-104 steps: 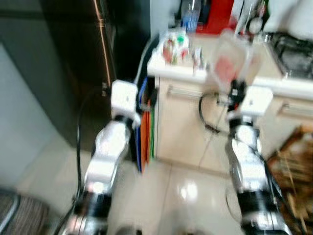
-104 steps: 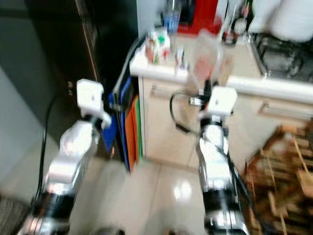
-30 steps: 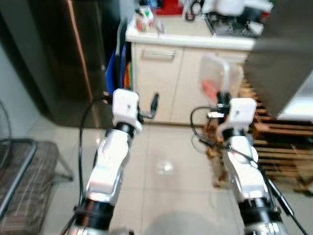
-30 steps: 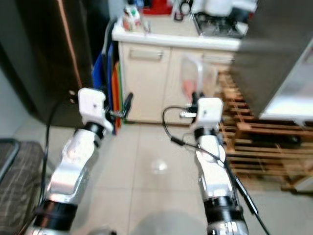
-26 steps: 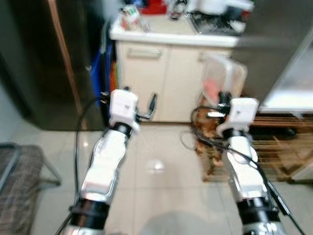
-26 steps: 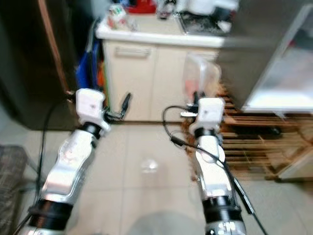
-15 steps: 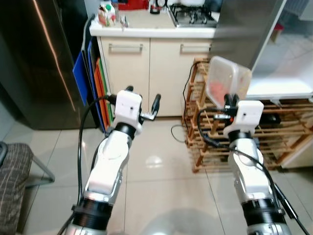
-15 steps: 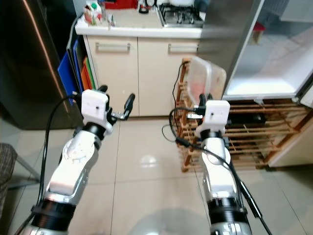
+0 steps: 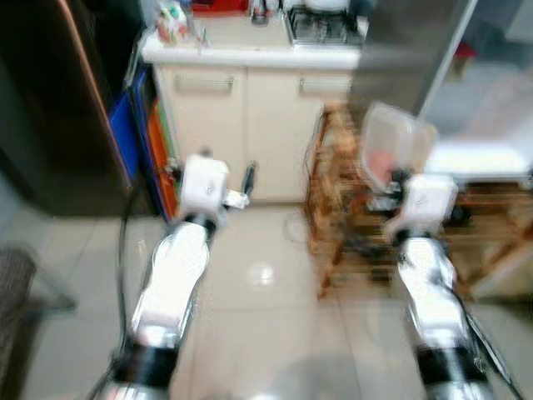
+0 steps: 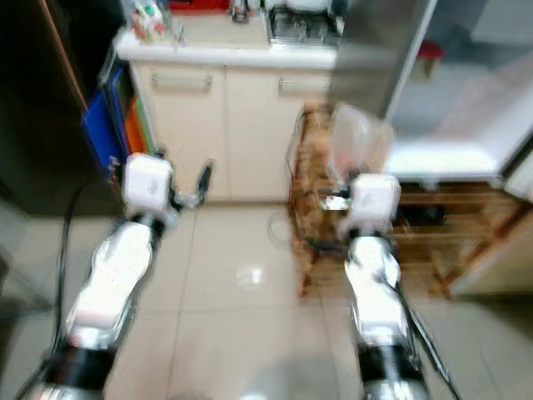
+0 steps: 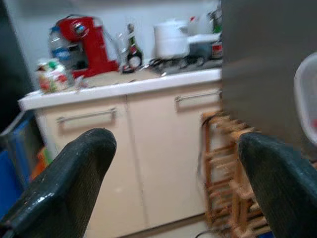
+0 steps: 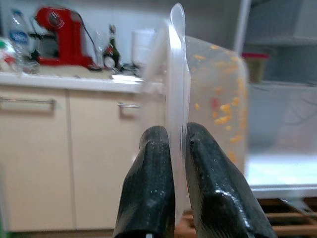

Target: Restocking fridge

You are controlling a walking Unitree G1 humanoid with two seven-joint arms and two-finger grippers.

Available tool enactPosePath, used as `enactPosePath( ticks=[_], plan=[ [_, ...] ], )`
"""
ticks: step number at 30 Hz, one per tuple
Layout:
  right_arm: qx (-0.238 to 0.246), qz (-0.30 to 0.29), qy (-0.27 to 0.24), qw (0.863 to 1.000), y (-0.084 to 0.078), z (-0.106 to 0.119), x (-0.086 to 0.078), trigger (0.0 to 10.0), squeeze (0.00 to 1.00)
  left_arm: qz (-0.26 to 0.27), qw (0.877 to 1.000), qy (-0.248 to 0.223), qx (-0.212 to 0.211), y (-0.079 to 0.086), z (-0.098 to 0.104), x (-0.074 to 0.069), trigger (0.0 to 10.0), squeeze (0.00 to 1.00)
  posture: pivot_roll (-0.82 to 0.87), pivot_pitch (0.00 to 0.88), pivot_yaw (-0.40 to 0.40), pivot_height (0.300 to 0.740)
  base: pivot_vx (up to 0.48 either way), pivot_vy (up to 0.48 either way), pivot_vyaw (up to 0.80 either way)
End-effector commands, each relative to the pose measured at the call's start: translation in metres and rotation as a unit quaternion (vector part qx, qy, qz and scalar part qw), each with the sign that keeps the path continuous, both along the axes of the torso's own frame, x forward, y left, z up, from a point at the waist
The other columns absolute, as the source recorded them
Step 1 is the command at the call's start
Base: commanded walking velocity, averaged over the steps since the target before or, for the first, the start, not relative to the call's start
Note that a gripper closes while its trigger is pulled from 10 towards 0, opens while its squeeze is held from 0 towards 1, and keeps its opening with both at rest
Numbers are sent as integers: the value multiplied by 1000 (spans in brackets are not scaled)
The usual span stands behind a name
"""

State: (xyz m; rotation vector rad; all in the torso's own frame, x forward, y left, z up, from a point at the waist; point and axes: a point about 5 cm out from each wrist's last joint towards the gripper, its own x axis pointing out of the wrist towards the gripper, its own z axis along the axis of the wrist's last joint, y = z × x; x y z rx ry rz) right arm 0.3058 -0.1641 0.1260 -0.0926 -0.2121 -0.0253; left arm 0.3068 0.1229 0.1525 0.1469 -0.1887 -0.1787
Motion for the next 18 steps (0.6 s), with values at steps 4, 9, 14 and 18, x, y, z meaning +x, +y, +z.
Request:
enactPosePath(
  ticks=[4,9,14,18],
  plan=[
    [-9,-25,-13,1000,-16,5,-2,0,0,-27,999,-18,1,-11,6,0,10000,0,16,0,-17,740,318,-356,0],
    [-10,-24,-11,1000,-16,4,-3,0,0,-46,998,-31,-6,-17,10,-3,10000,0,14,0,-20,740,222,-393,0],
    [-13,-22,-7,1000,-16,1,-5,0,0,-54,998,-35,-3,-21,11,-5,10000,0,14,0,-21,740,0,-416,0],
    [-12,-22,-6,1000,-16,1,-5,0,0,-44,999,-28,-3,-19,9,-3,10000,0,13,0,-19,740,291,-374,0]
  ],
)
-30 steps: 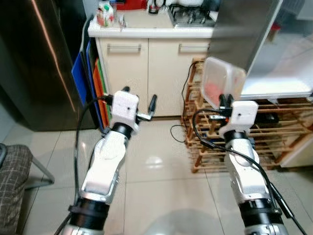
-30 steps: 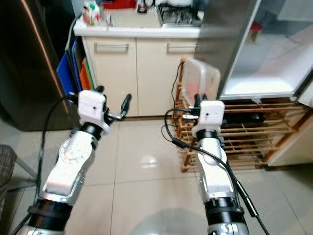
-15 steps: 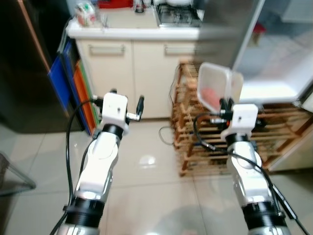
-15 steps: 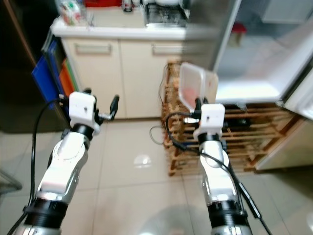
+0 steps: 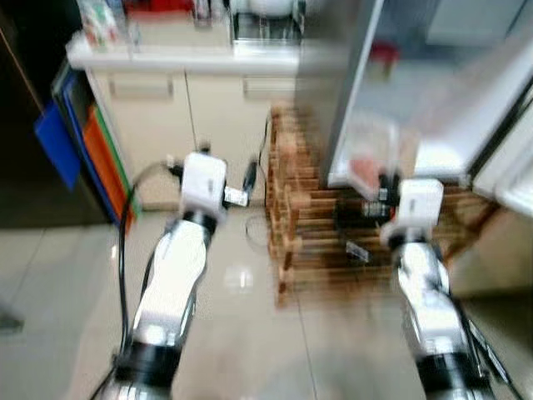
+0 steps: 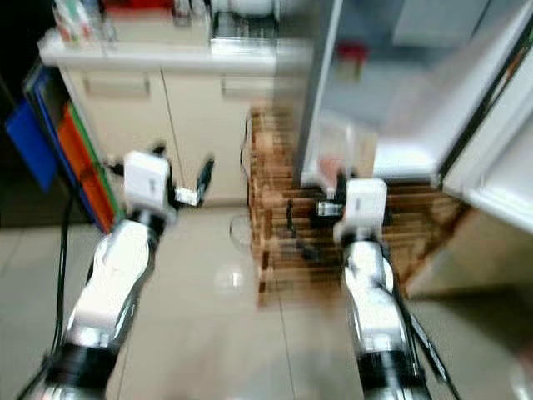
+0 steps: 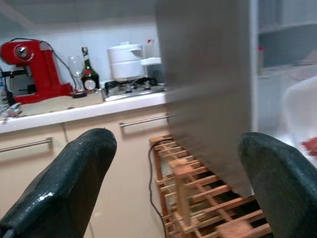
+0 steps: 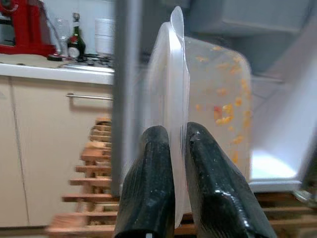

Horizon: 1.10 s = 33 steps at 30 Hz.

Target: Restocking fridge

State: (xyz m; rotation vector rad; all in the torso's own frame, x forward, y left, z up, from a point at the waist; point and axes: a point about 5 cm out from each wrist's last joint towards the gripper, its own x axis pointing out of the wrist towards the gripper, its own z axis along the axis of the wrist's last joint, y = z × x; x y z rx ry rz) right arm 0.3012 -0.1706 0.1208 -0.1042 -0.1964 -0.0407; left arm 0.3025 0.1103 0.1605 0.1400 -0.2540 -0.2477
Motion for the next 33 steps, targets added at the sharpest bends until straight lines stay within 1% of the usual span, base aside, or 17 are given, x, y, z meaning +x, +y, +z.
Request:
enactPosePath(
  ticks=[1,8,12,14,15,20,23,25,27,28,30,32,33],
  plan=[
    [-7,-12,-14,1000,-9,7,0,0,0,-3,1000,5,0,-5,0,2,10000,0,13,0,-19,740,409,-247,0],
    [-6,-7,-15,1000,-6,8,2,0,0,16,1000,16,-7,0,-2,6,10000,0,13,0,-19,740,447,0,0],
    [-4,0,-17,1000,-4,9,4,0,0,17,1000,24,-11,-2,-4,6,10000,0,12,0,-21,740,0,0,0],
    [10,5,-16,1000,-2,11,6,0,0,12,1000,17,-7,-4,-2,5,10000,0,13,0,-23,740,0,0,0],
    [35,6,-9,999,-1,11,8,0,0,6,1000,10,3,-5,0,4,10000,0,14,0,-23,740,458,0,0],
    [59,-1,4,998,-4,8,11,0,0,0,1000,2,5,-10,4,4,10000,0,14,0,-25,740,468,0,0],
    [63,-3,9,998,-4,7,11,0,0,-24,1000,-8,17,-16,7,1,10000,0,15,0,-26,740,480,0,0],
    [66,-4,11,998,-4,6,11,0,0,-57,998,-11,22,-24,6,-3,10000,0,14,0,-26,740,480,0,0],
    [68,-3,13,998,-4,6,11,0,0,-90,995,-10,37,-30,5,-6,10000,0,13,0,-25,740,480,0,0],
    [69,-2,13,998,-4,6,12,0,0,-103,994,-8,47,-32,4,-6,10000,0,14,0,-28,740,480,0,0],
    [74,-2,16,997,-3,5,12,0,0,-123,992,6,38,-31,5,-3,10000,0,17,0,-30,740,480,0,0],
    [84,0,23,996,-3,4,14,0,0,-135,990,6,41,-30,7,0,10000,0,19,0,-30,740,480,0,0],
    [88,5,27,996,-2,4,16,0,0,-154,987,6,49,-34,8,-1,10000,0,20,0,-29,740,480,0,0]
  ],
)
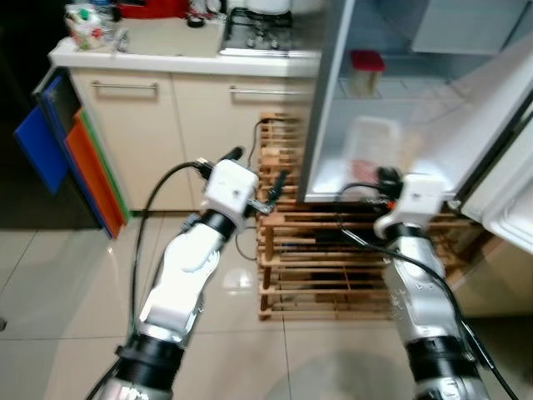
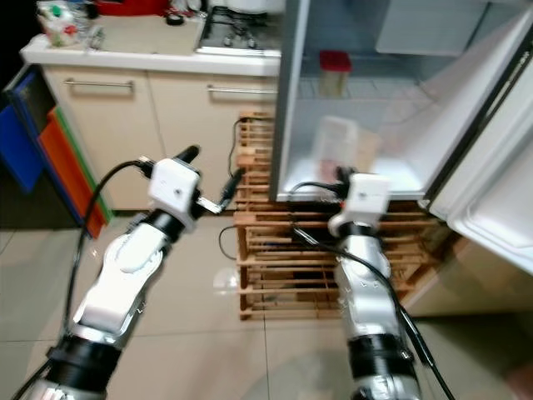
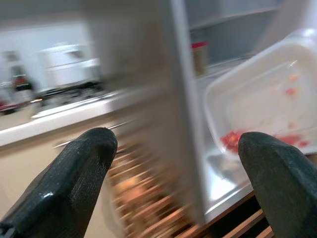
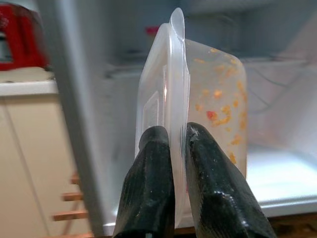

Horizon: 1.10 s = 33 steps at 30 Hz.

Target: Restocking fridge

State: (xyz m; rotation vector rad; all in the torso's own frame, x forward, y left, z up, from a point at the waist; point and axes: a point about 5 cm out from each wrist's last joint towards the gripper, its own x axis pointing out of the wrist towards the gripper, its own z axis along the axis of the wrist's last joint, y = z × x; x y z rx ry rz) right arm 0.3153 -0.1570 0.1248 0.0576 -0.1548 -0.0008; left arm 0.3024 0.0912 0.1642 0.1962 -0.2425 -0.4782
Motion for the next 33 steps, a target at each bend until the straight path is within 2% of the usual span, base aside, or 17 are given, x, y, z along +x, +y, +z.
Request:
enactPosePath(
  ticks=[1,4,5,9,12,17,24,27,28,33],
  plan=[
    [9,-21,9,1000,-15,0,2,0,0,-44,999,-1,6,-15,4,-1,10000,0,20,0,-29,740,480,0,0],
    [10,-23,11,1000,-17,1,5,0,0,-72,997,0,17,-24,3,-4,10000,0,19,0,-29,740,480,0,0],
    [12,-25,11,1000,-19,2,6,0,0,-98,994,1,39,-33,1,-6,10000,0,18,0,-27,740,428,0,0],
    [11,-25,17,999,-19,0,6,0,0,-104,994,2,42,-38,3,-5,10000,0,14,0,-21,740,131,-199,0],
    [12,-23,23,999,-18,-3,3,0,0,-106,994,9,28,-37,4,-5,10000,0,10,0,-17,740,0,0,0],
    [5,-16,31,999,-17,-8,1,0,0,-102,994,6,29,-35,4,-5,10000,0,9,0,-18,740,0,-133,0],
    [13,-3,44,999,-15,-11,4,0,0,-85,996,14,7,-32,3,-3,10000,0,16,0,-20,740,355,-312,0],
    [26,9,54,998,-10,-12,7,0,0,-72,997,19,1,-28,3,-1,10000,0,18,0,-20,740,457,0,0],
    [38,26,60,997,-4,-12,10,0,0,-62,998,20,-6,-26,3,-1,10000,0,22,0,-21,740,480,0,0],
    [74,60,75,993,11,-9,20,0,0,-44,999,20,-10,-22,3,0,10000,0,29,0,-17,740,0,0,0]
  ],
)
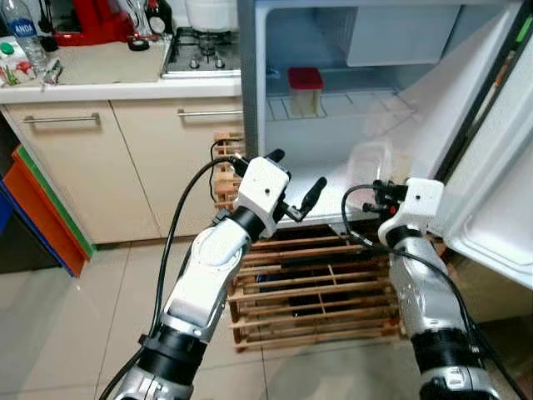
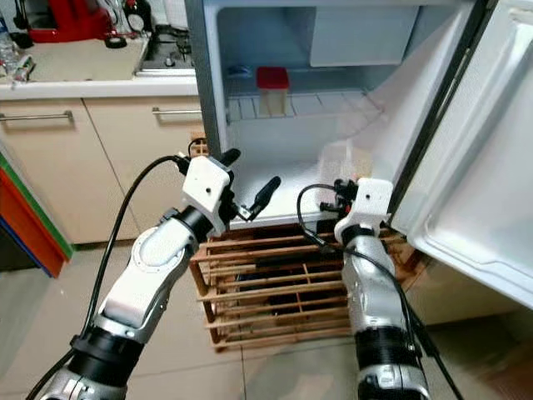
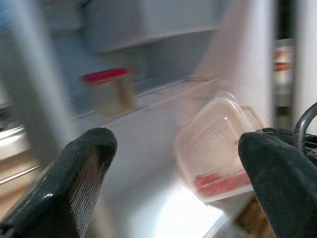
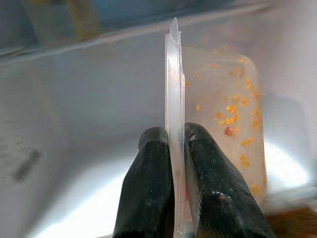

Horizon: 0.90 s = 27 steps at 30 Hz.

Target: Restocking fridge

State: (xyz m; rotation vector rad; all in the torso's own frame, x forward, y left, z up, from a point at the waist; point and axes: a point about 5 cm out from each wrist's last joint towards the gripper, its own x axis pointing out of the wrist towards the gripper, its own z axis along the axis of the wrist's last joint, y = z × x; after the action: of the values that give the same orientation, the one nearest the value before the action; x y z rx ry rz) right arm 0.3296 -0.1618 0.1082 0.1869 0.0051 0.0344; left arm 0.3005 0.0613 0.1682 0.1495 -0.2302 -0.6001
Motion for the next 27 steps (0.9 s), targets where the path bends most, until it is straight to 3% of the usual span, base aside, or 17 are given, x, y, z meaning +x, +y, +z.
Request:
enactPosePath(
  ticks=[1,2,8,14,17,18,20,23,26,27],
  plan=[
    [24,46,-2,999,20,8,8,0,0,19,1000,5,4,9,-1,1,10000,0,31,0,-18,740,0,0,0],
    [46,64,11,997,28,7,11,0,0,22,1000,7,3,10,-1,1,10000,0,36,0,-20,740,0,0,0],
    [103,84,44,990,39,5,15,0,0,28,1000,13,0,13,2,-5,10000,0,37,0,-44,740,0,0,0],
    [136,70,74,985,37,-4,16,0,0,34,998,43,-20,9,-4,-13,10000,0,57,44,-88,740,0,0,0],
    [148,54,89,984,33,-9,20,0,0,31,993,101,-60,2,-11,-14,10000,0,71,70,-92,740,0,0,0],
    [148,54,89,984,33,-9,20,0,0,31,993,101,-60,2,-11,-14,10000,0,71,70,-92,740,0,0,0],
    [160,36,101,981,28,-12,24,0,0,18,982,148,-120,-4,-6,-17,10000,0,83,98,-83,740,0,0,0],
    [172,23,114,978,23,-16,25,0,0,3,974,168,-151,-4,-2,-25,10000,0,90,114,-68,740,0,0,0],
    [161,17,122,979,21,-19,26,0,0,-22,976,154,-155,1,3,-34,10000,0,96,126,-62,740,0,0,0],
    [163,15,127,978,21,-20,26,3176,0,-45,978,146,-143,2,3,-39,10000,0,100,130,-60,740,0,0,0]
  ],
)
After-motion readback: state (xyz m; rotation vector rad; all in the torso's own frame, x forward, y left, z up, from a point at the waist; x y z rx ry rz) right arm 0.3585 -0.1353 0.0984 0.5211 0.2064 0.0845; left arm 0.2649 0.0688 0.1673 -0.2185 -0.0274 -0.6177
